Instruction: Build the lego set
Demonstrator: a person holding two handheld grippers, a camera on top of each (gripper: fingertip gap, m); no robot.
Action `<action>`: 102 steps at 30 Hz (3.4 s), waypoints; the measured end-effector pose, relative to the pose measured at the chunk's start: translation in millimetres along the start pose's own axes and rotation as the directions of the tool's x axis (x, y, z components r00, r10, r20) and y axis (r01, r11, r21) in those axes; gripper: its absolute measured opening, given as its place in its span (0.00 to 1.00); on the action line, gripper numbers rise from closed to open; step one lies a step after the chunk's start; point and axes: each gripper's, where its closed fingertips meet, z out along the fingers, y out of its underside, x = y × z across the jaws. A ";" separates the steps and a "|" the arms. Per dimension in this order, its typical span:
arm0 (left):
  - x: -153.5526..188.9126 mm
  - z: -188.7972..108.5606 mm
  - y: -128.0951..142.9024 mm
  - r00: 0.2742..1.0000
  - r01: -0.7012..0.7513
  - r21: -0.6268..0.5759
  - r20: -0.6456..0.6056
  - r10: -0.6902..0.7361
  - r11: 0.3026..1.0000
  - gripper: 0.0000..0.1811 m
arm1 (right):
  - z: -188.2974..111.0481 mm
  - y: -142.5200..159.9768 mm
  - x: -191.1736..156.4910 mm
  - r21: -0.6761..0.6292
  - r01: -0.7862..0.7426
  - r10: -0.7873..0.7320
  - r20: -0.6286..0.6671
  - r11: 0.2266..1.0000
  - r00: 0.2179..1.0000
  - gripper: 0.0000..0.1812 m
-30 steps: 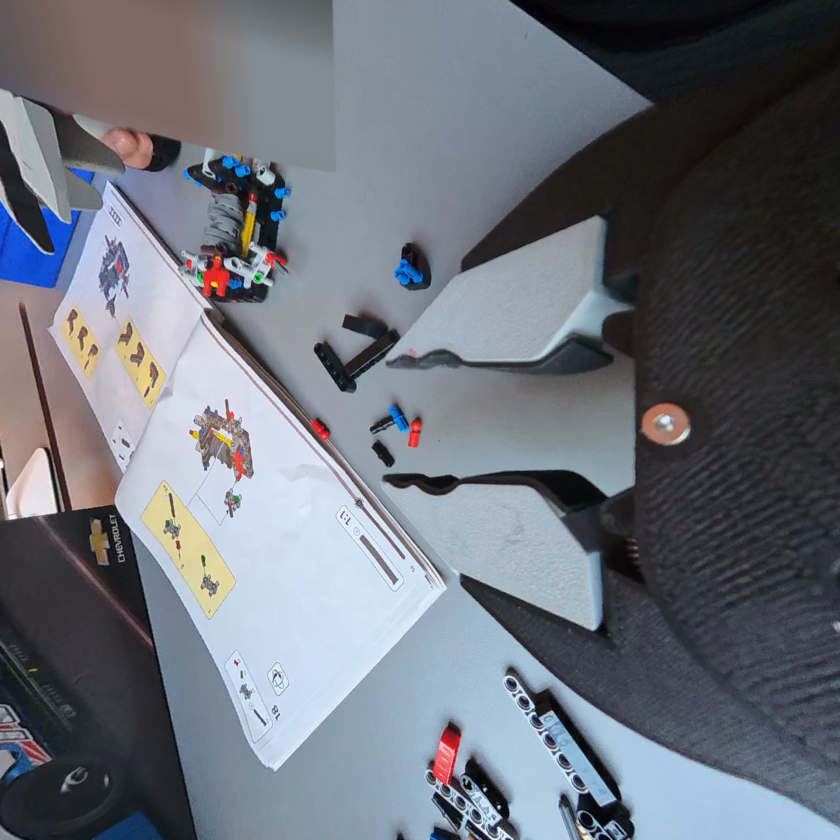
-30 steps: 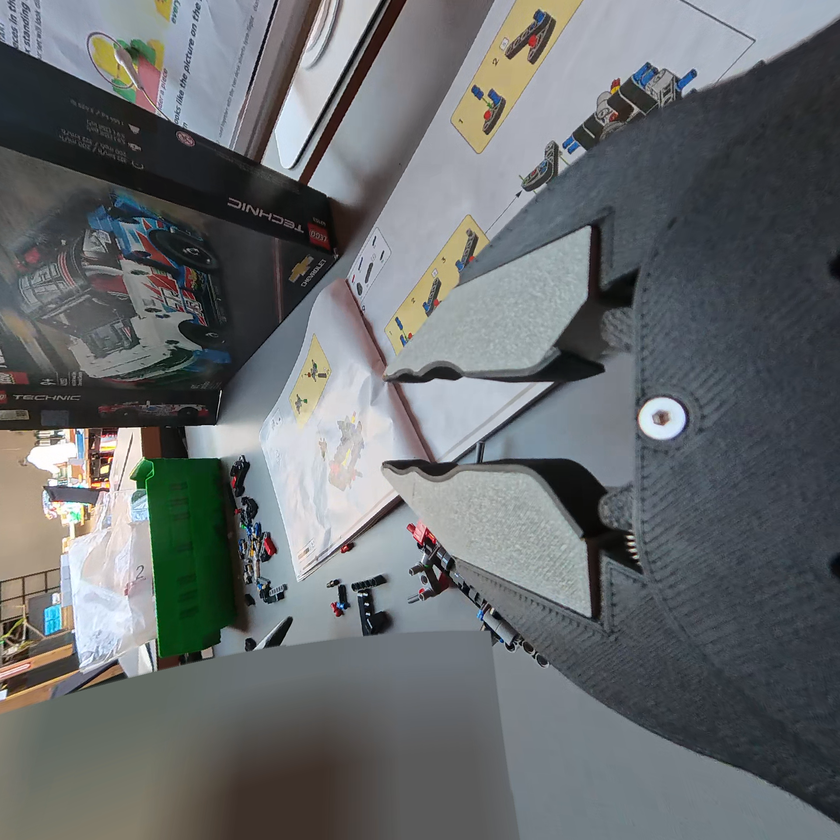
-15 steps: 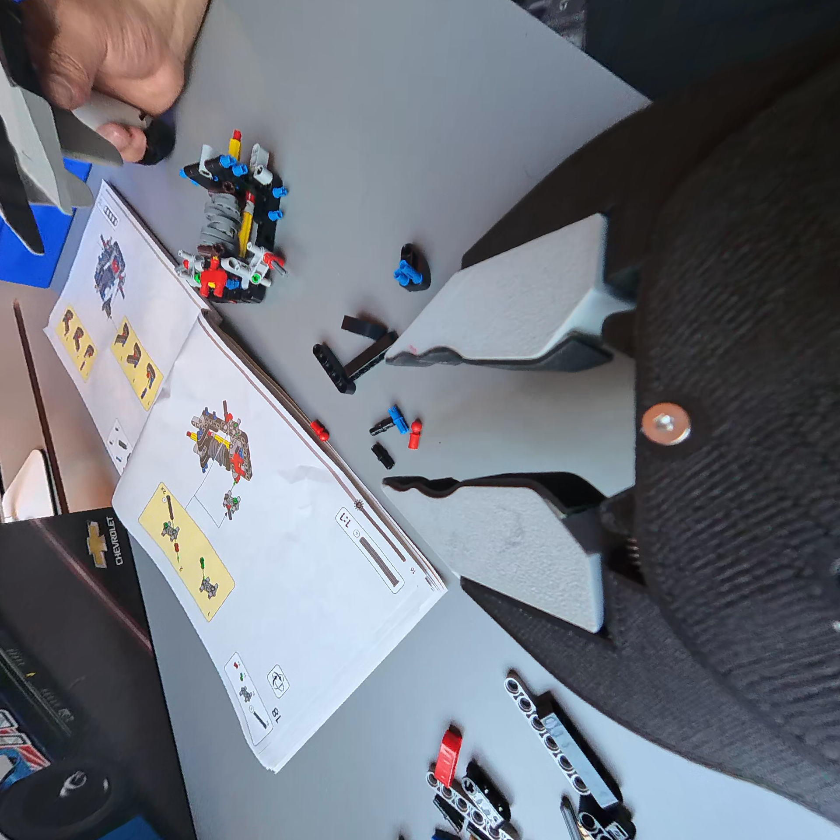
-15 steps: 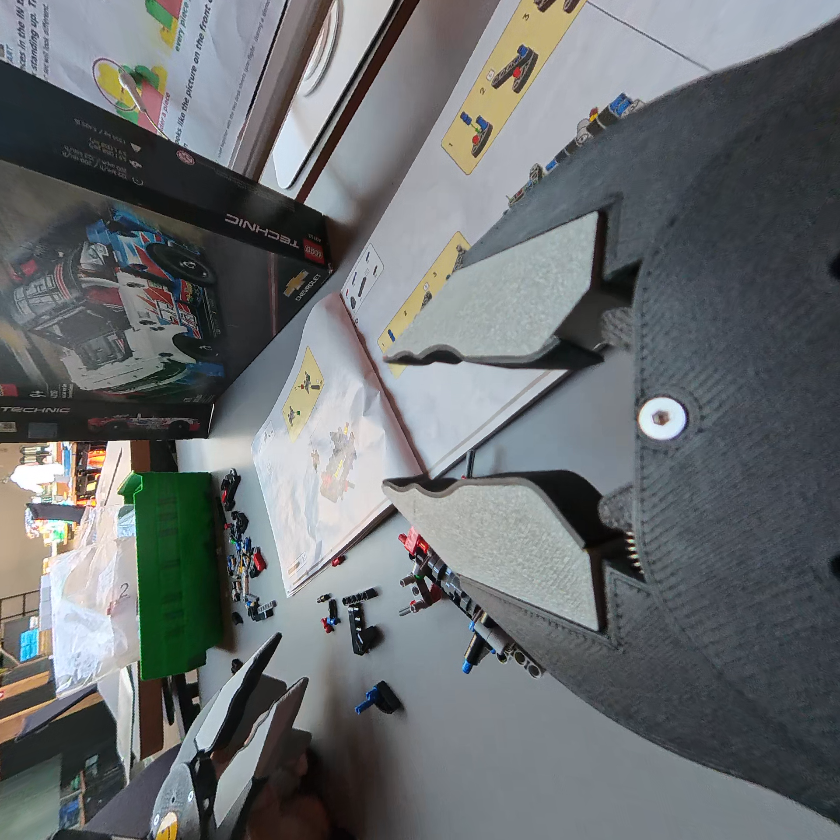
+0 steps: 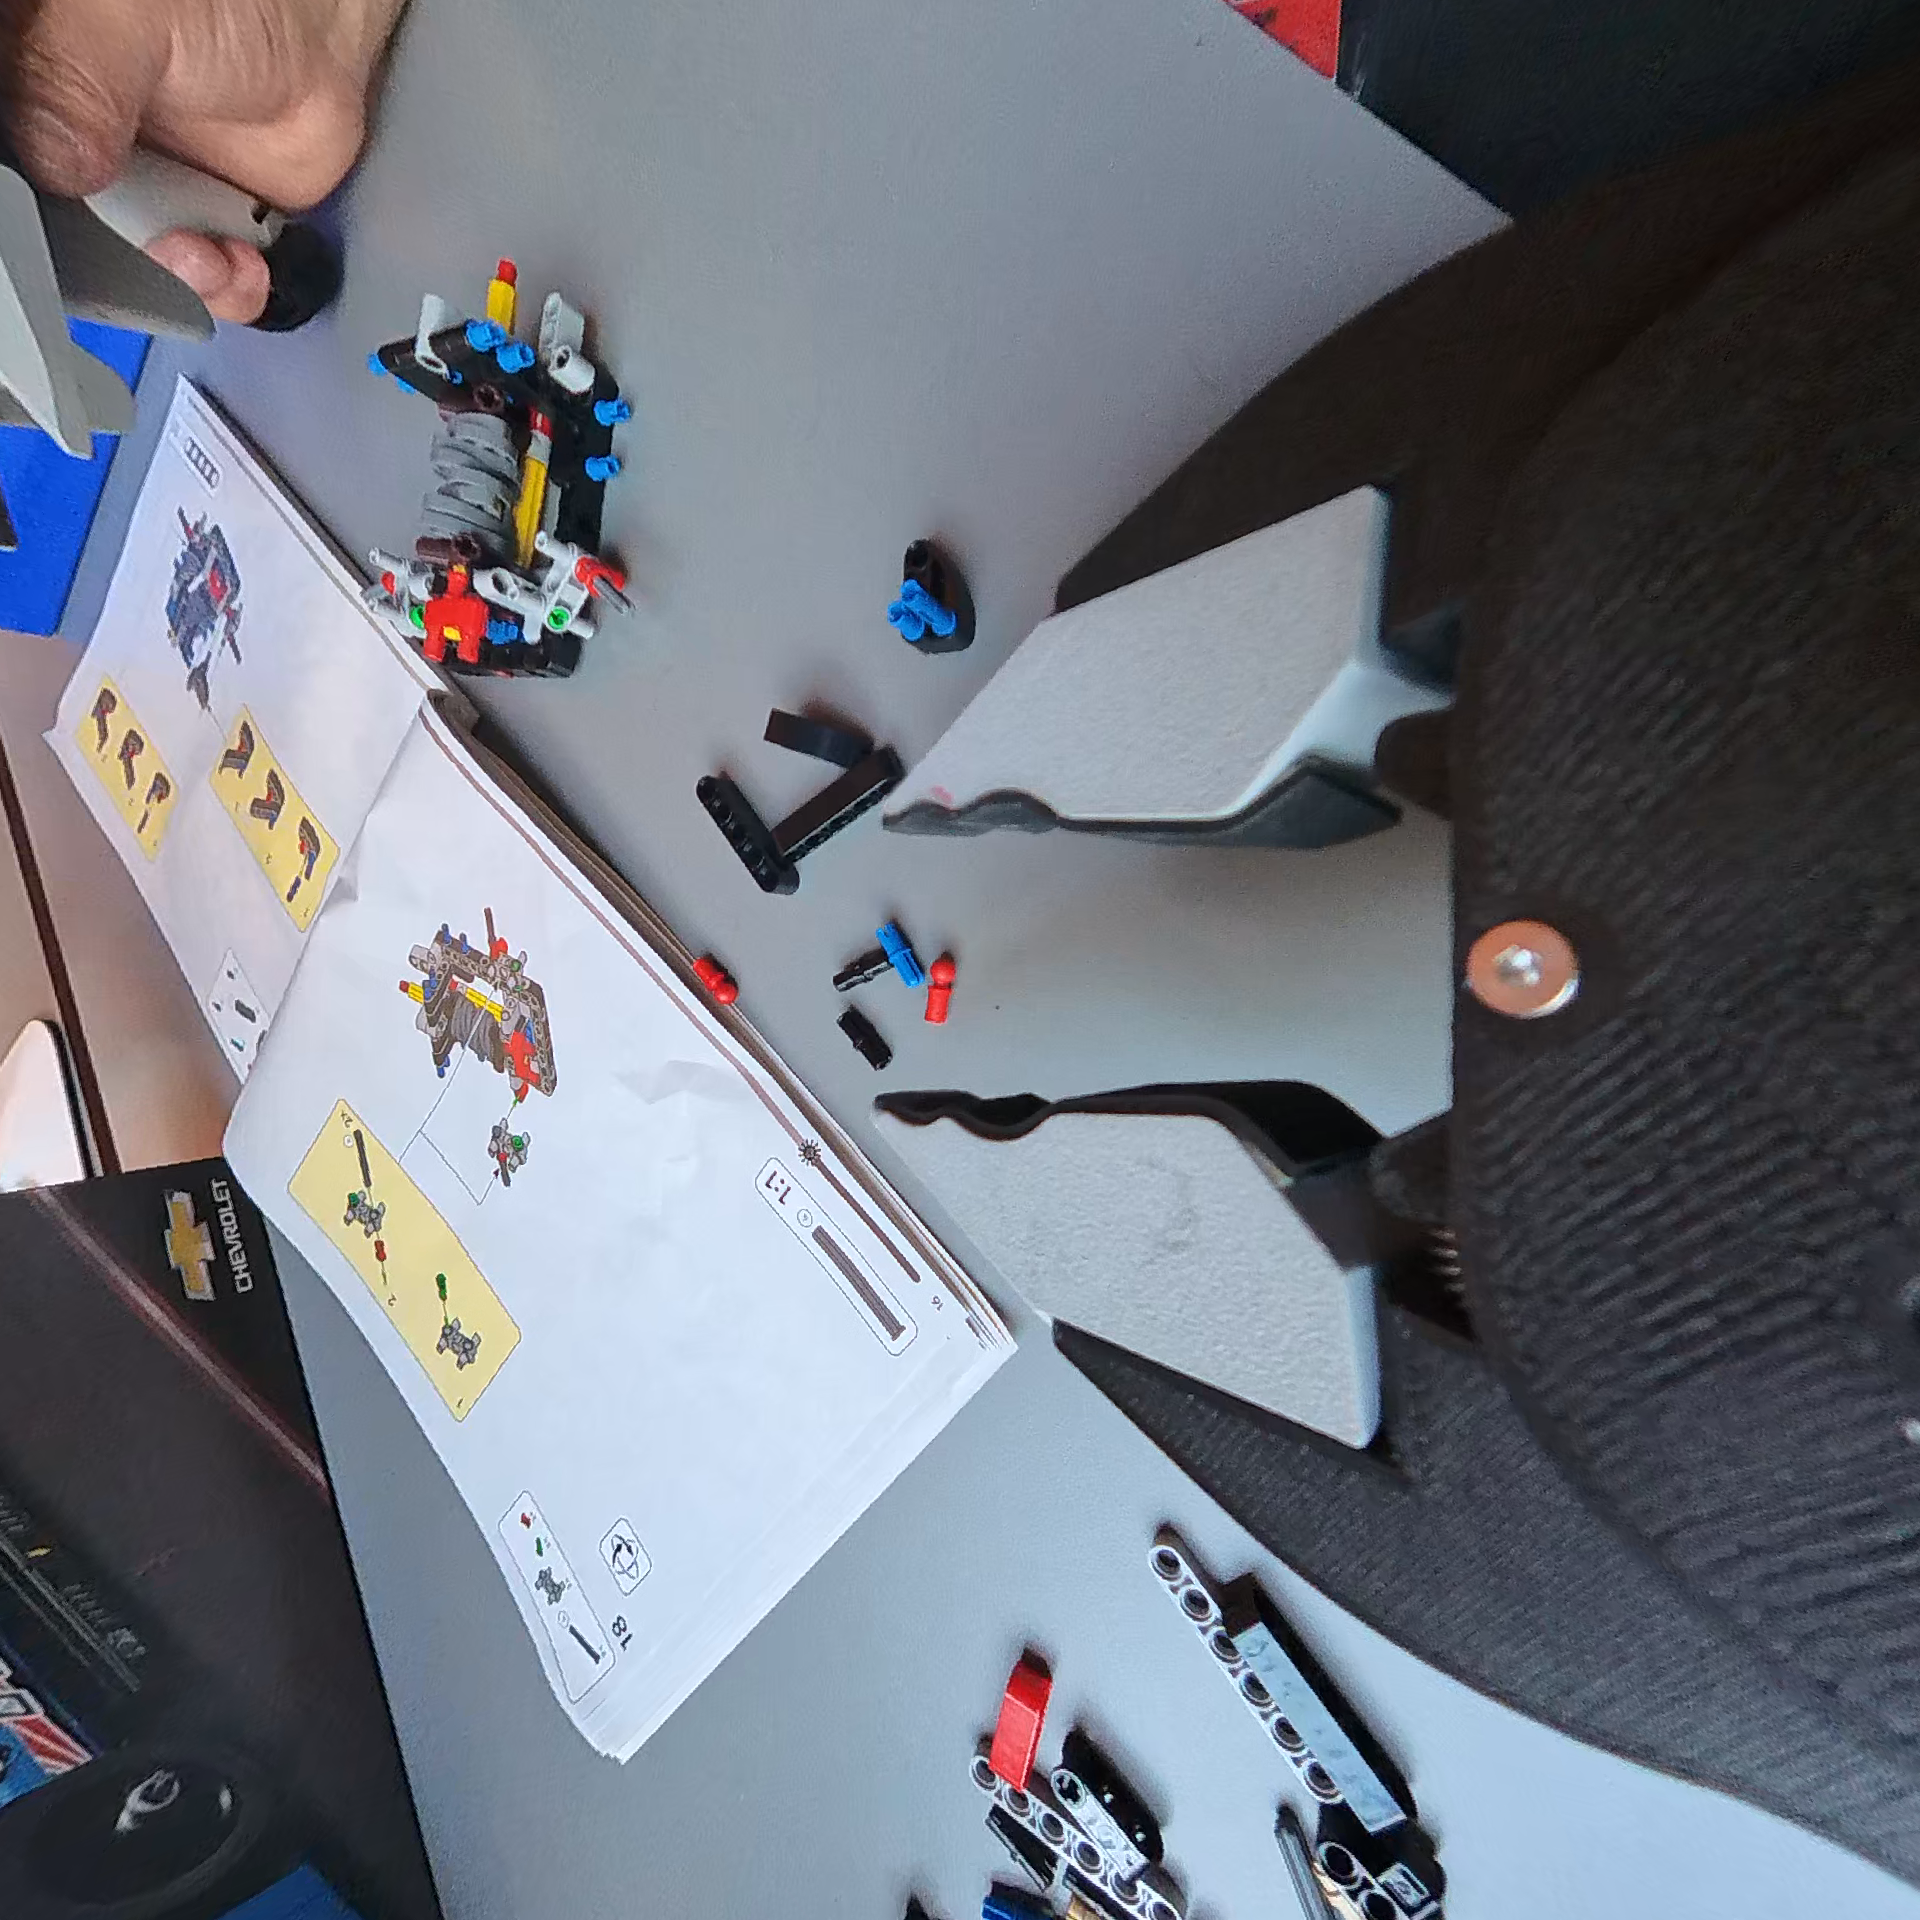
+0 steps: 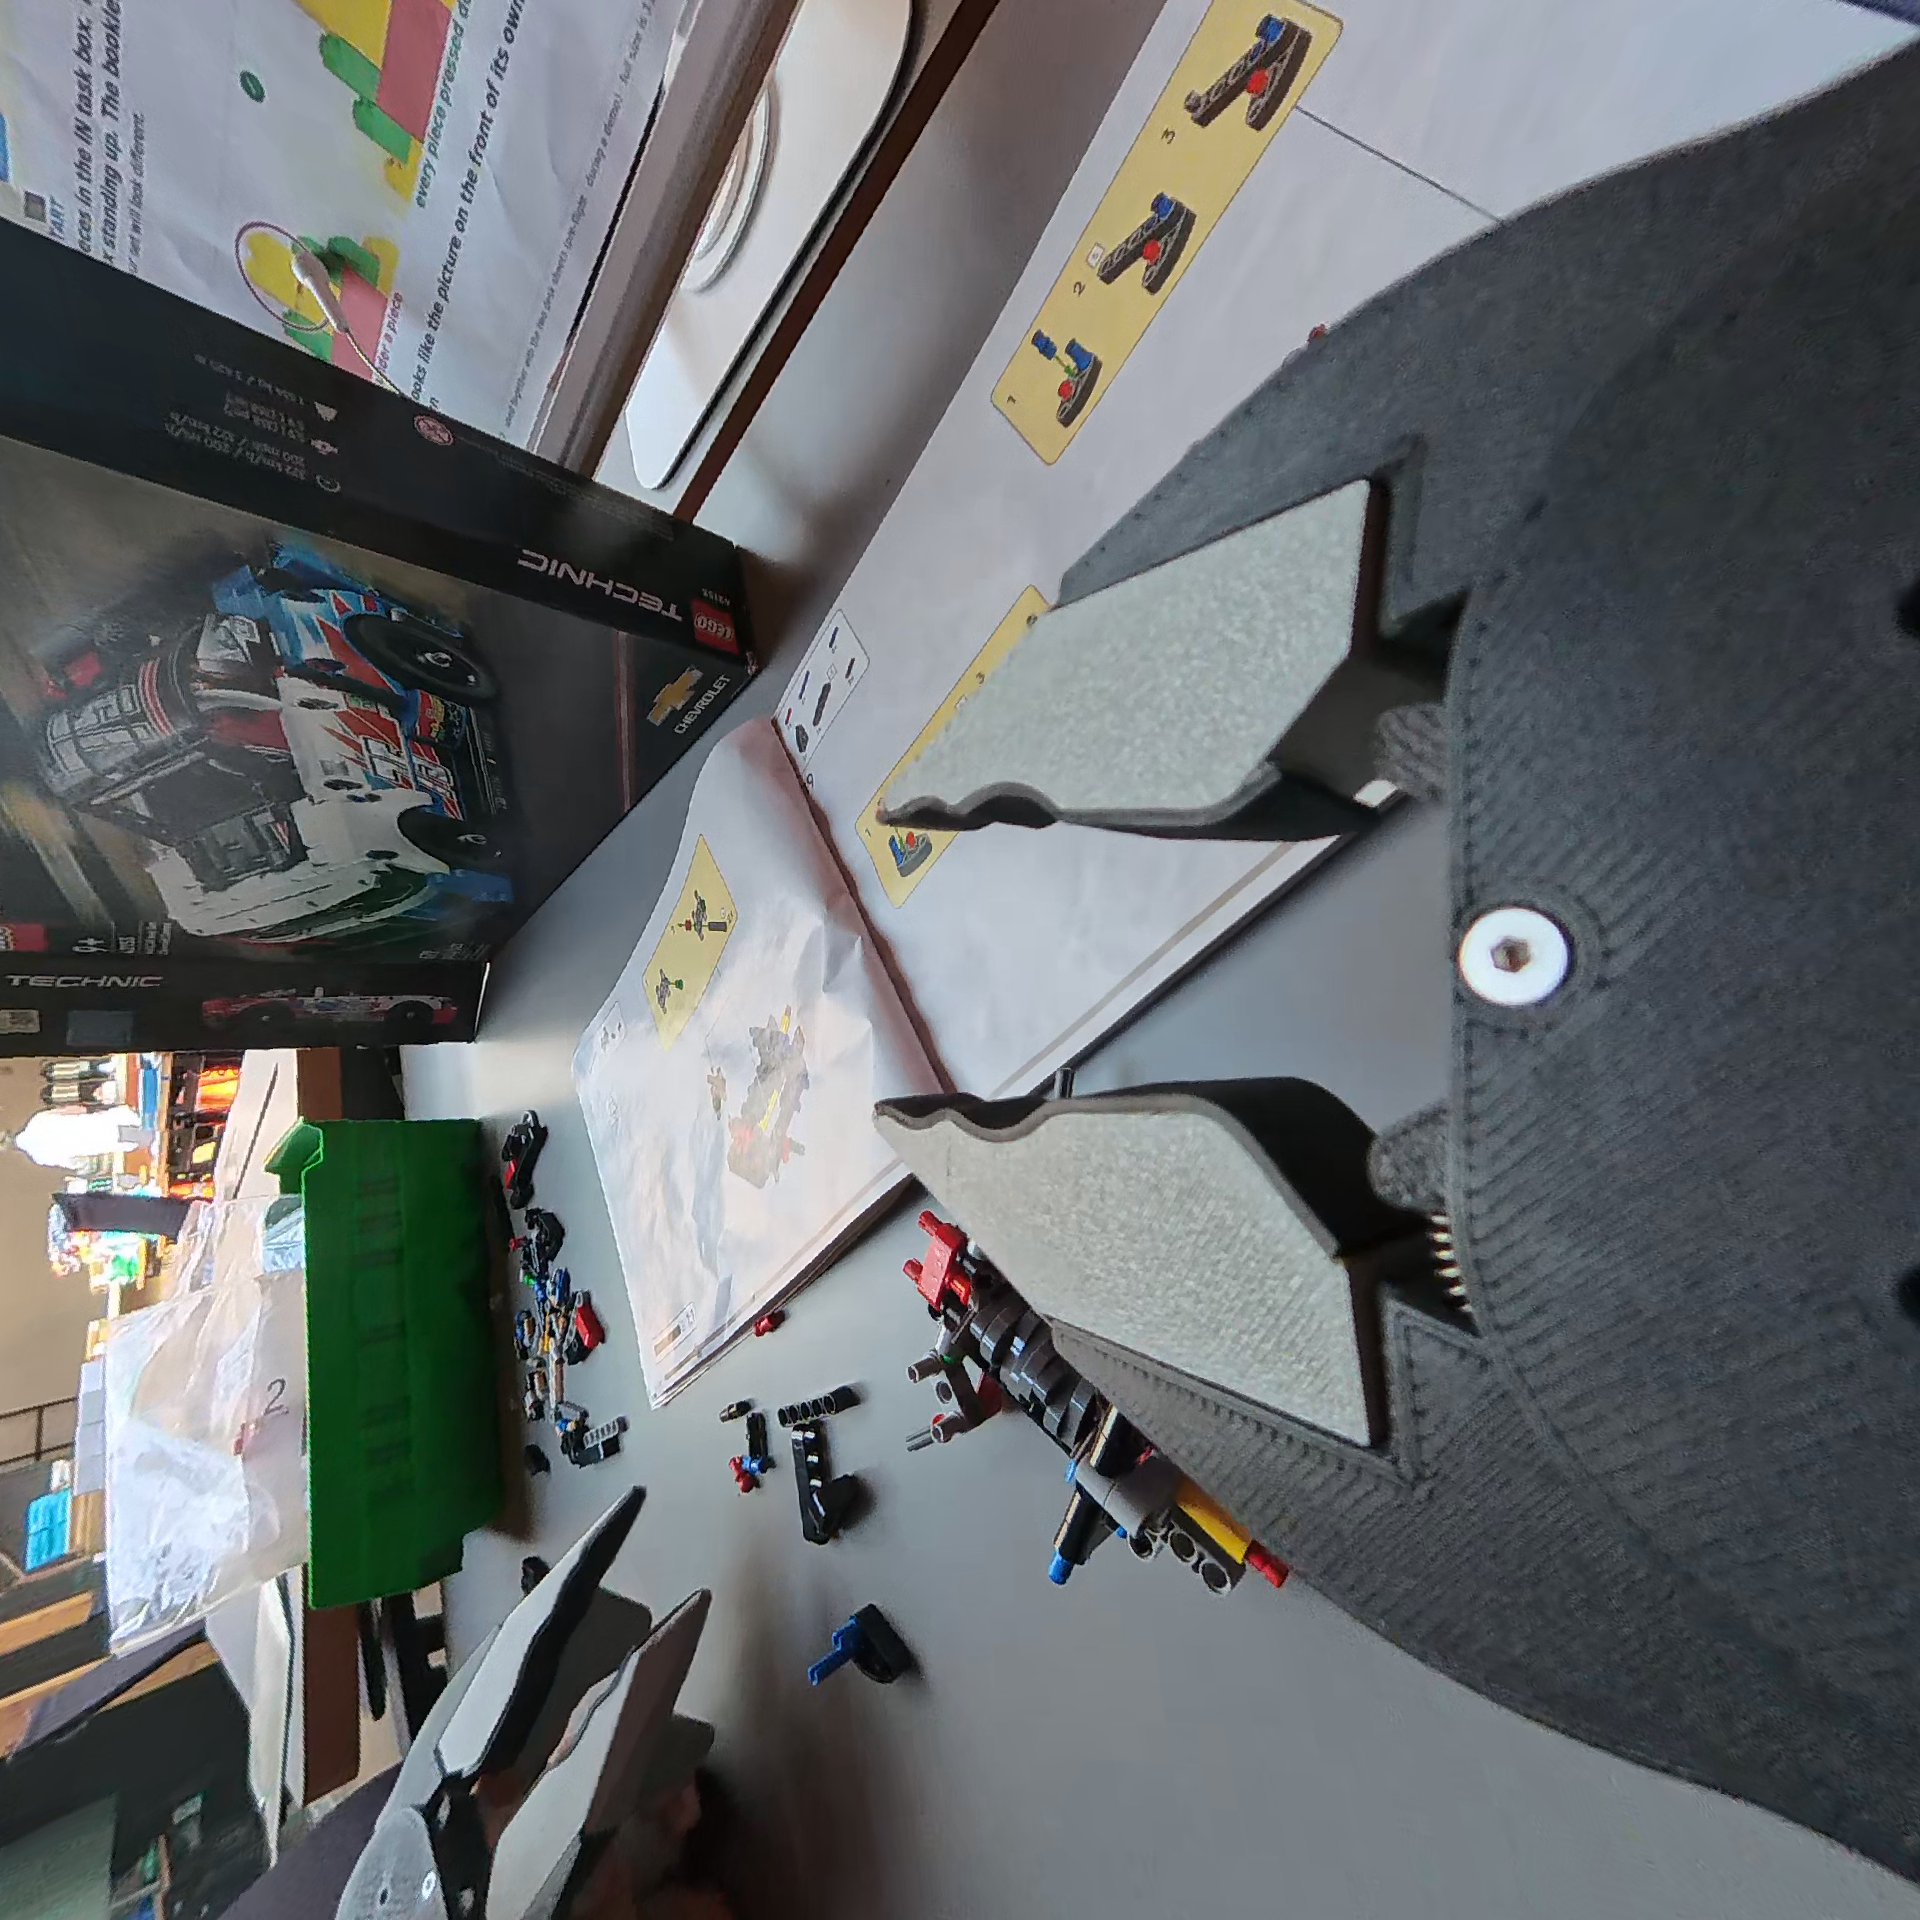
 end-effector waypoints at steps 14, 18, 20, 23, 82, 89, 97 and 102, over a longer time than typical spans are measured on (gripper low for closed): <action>-1.3 8.8 16.5 0.997 0.074 -0.140 -0.016 -0.077 0.987 0.13 | 9.4 2.7 -12.5 -0.021 -0.003 0.005 0.073 1.000 0.997 0.24; -4.1 9.1 22.2 0.997 0.068 -0.236 -0.010 -0.072 0.969 0.12 | 10.9 2.4 -17.8 -0.022 0.000 0.002 0.093 1.000 0.996 0.23; -7.0 8.5 21.9 0.999 0.044 -0.257 0.013 -0.042 0.965 0.12 | 11.1 2.5 -19.9 -0.023 0.005 -0.003 0.099 1.000 0.995 0.23; -4.2 11.1 20.3 1.000 0.028 -0.273 -0.004 -0.030 0.962 0.12 | 11.2 2.5 -22.0 -0.024 0.007 -0.005 0.106 1.000 0.994 0.23; 7.7 17.9 7.9 0.925 -0.311 -0.186 -0.285 0.252 0.932 0.07 | 10.7 -0.2 -50.2 -0.024 0.050 -0.044 0.207 0.998 0.977 0.17; 65.7 15.2 -93.6 0.875 -0.474 0.109 0.171 0.453 0.874 0.07 | -2.5 -47.9 -104.9 0.102 -0.049 0.010 0.357 0.994 0.934 0.14; 146.2 18.6 -131.5 0.743 -0.661 0.214 0.324 0.586 0.719 0.07 | -10.9 -65.0 -158.3 0.000 -0.270 0.217 0.595 0.963 0.774 0.12; 160.3 21.7 -138.0 0.729 -0.681 0.242 0.318 0.606 0.691 0.07 | -18.3 -68.0 -162.8 -0.069 -0.418 0.343 0.697 0.906 0.629 0.13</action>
